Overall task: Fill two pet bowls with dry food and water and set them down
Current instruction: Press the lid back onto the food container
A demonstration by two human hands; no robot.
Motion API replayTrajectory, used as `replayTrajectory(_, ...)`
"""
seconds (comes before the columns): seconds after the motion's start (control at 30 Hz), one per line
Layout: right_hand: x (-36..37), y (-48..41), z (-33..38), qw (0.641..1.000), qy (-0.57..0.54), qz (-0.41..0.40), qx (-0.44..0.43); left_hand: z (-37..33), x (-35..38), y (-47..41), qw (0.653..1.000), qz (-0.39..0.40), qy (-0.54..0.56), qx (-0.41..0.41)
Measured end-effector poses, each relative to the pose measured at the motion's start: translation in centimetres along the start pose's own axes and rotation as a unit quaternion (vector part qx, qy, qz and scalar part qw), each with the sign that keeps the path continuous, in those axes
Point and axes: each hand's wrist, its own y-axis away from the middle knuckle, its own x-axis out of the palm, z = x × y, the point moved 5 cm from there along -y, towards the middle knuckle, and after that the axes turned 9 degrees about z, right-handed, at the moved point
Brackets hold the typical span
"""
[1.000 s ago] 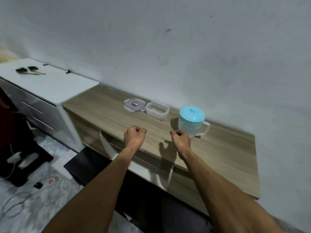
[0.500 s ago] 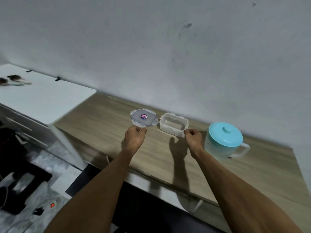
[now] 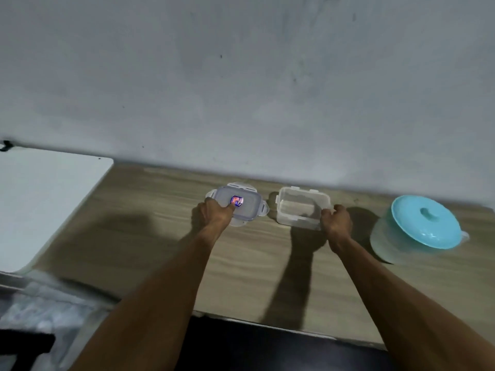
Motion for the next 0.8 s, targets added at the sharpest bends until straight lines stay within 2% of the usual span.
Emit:
replayTrajectory(0.33,1.6,-0.5,-1.4,1.000,-0.009,-0.013,0.002,-0.6,2.0,-3.4,0.996,-0.005,-0.055,-0.075)
replayTrajectory(0.67,1.8,-1.3,-2.2,1.000,-0.008,-0.013,0.007,-0.4,2.6,-4.0,0.989,0.067,-0.027,-0.129)
replayTrajectory(0.73,1.8,-1.5,-2.4,1.000,-0.001,-0.012,0.011,-0.6,2.2,-4.0,0.990,0.057,-0.052,-0.114)
replayTrajectory(0.8,1.8,-1.9,-2.6,1.000,0.003,-0.012,0.014,-1.2,1.6,-4.8,0.993,0.045,-0.098,-0.056)
